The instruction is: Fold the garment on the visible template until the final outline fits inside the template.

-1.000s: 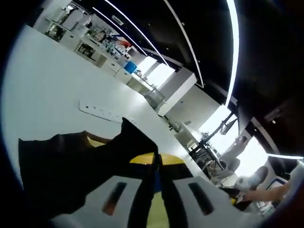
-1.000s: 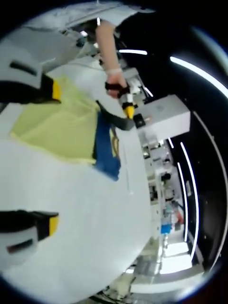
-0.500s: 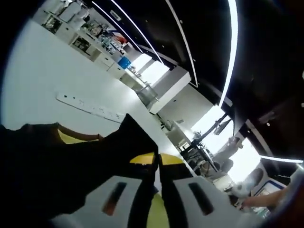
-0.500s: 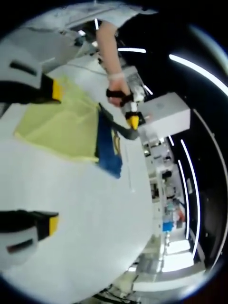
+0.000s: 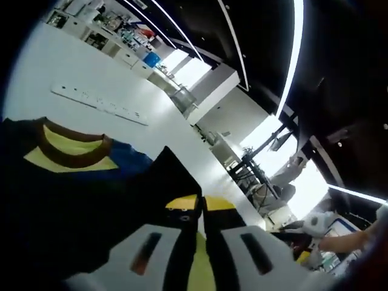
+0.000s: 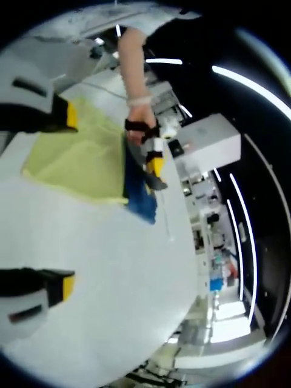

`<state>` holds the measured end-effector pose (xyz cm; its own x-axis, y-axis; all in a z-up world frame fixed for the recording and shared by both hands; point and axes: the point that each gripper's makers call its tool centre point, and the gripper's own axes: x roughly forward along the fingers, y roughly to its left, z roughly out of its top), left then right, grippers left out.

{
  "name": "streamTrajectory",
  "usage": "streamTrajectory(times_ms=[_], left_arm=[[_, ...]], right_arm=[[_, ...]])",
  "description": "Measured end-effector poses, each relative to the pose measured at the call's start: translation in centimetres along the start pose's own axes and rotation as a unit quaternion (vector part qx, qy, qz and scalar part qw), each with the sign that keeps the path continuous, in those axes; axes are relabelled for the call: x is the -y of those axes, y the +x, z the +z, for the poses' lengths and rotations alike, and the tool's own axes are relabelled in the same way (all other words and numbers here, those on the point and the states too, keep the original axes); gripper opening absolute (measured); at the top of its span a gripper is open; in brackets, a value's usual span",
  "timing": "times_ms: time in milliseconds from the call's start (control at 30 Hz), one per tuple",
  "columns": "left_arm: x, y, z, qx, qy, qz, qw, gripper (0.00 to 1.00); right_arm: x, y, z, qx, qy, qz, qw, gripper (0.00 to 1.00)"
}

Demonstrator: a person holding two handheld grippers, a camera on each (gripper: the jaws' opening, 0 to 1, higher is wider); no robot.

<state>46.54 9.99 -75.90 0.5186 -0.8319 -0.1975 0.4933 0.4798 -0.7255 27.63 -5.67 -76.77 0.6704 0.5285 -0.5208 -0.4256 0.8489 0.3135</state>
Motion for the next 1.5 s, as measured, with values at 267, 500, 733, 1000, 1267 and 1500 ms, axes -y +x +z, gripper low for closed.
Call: streamTrajectory(times_ms=[267, 500, 733, 1000, 1267, 1500], left_arm=[[-0.5, 1.4, -2.8, -0.038, 0.015, 0.005, 0.9992, 0.00], [-1.1, 1.9, -4.0, -0.053, 0.015, 0.010, 0.9984, 0.00], [-1.5, 2.0, -3.9, -0.052, 0.031, 0.016, 0.9981, 0.00], [-1.3, 1.9, -3.0, -0.039, 0.081, 0.020, 0.9957, 0.34], [-2.0, 0.8, -2.2, -0.043, 0.150, 0.048, 0.9866, 0.82], [-1.4, -0.6, -1.7, -0.050, 0.193, 0.053, 0.9786, 0.96]], right_arm=[[-0.3, 0.1, 0.1, 0.002, 0.003, 0.003, 1.0000, 0.93], [-0.4, 0.1, 0.1, 0.003, 0.006, 0.003, 1.0000, 0.93], [-0.2, 0.4, 0.0, 0.001, 0.006, 0.007, 1.0000, 0.93], [-0.5, 0.8, 0.4, 0.003, 0.004, 0.013, 0.9999, 0.93], [-1.0, 1.1, 1.0, 0.008, -0.002, 0.016, 0.9998, 0.93], [-1.5, 1.3, 1.5, 0.012, -0.006, 0.019, 0.9997, 0.93]])
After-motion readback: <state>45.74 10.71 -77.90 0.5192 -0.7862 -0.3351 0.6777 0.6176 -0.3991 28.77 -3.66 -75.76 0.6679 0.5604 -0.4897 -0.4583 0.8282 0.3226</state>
